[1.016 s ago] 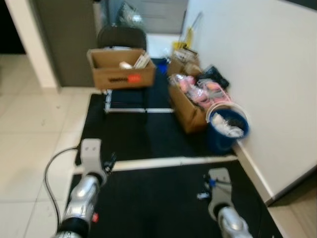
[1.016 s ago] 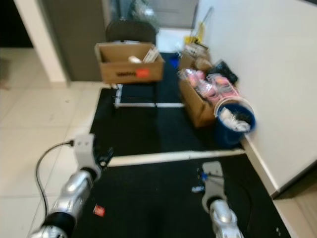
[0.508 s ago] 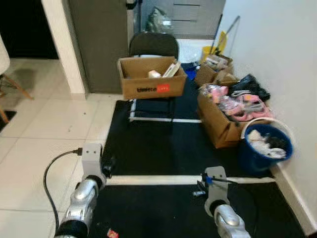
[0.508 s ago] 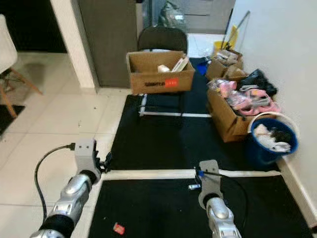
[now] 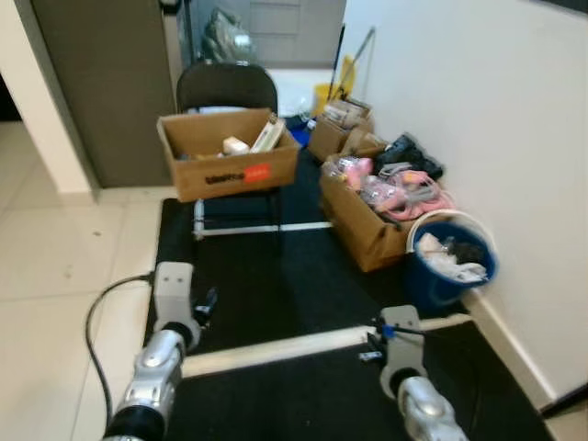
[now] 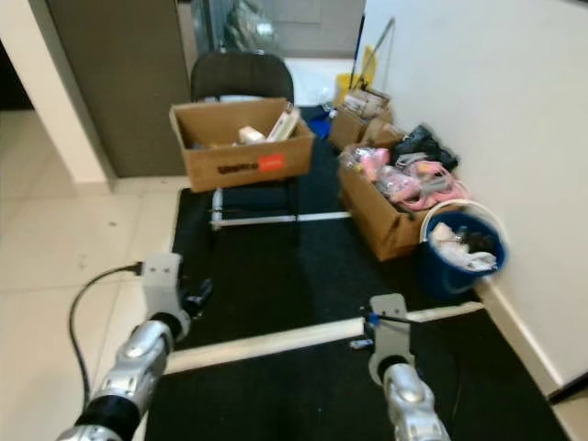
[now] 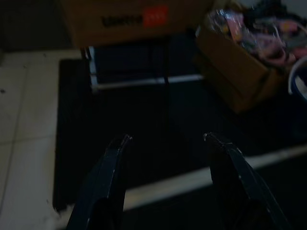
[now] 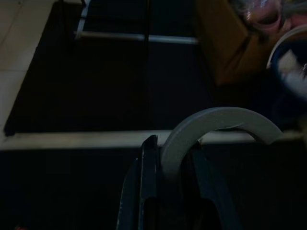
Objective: Picking trash to rubbish bin
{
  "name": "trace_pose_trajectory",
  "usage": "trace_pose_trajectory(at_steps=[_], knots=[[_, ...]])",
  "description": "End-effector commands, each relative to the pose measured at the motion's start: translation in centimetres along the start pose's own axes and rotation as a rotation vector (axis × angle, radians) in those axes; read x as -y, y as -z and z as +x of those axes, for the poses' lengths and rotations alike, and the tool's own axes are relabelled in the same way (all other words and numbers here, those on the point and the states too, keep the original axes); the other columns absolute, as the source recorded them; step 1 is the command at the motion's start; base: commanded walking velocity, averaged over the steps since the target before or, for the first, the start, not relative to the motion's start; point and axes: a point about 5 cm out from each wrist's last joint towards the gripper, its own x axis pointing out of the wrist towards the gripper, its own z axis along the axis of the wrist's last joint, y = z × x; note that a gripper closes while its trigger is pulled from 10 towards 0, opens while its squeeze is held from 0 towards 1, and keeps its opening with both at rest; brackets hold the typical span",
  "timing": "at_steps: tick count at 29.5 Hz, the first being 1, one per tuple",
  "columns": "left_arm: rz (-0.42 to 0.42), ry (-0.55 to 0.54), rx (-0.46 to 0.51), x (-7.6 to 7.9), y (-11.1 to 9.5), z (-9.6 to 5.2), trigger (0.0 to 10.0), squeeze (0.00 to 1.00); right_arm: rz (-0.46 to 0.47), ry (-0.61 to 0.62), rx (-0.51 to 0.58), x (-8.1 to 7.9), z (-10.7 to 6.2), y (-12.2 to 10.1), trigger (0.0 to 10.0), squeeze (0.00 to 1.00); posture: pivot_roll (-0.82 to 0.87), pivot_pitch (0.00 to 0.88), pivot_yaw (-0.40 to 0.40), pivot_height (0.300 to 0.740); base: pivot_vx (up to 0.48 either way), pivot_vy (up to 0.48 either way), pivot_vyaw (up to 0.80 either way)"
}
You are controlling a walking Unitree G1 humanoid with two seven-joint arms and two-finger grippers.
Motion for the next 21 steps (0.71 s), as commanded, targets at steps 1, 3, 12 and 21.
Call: trace_pose_trajectory(at_steps=[1, 3, 12, 21], knots=[[0.000, -0.010, -0.022, -0.29, 0.61, -0.31, 10.0, 0.00, 0.013, -0.001, -0.014, -0.18, -0.17, 0.45, 10.0, 0.00, -0.07, 0.044, -0.026, 0.740, 0.334, 0.000, 0.00], [0.001, -0.011, -0.022, -0.30, 0.59, -0.31, 10.0, 0.00, 0.012, 0.000, -0.013, -0.17, -0.17, 0.44, 10.0, 0.00, -0.07, 0.044, -0.026, 0.740, 0.334, 0.000, 0.00], [0.005, -0.011, -0.020, -0.39, 0.46, -0.27, 10.0, 0.00, 0.013, 0.004, -0.013, -0.06, -0.11, 0.40, 10.0, 0.00, -0.07, 0.050, -0.024, 0.740, 0.334, 0.000, 0.00], [0.007, -0.012, -0.022, -0.50, 0.47, -0.34, 10.0, 0.00, 0.013, 0.005, -0.017, -0.01, -0.15, 0.51, 10.0, 0.00, -0.07, 0.053, -0.022, 0.740, 0.335, 0.000, 0.00]])
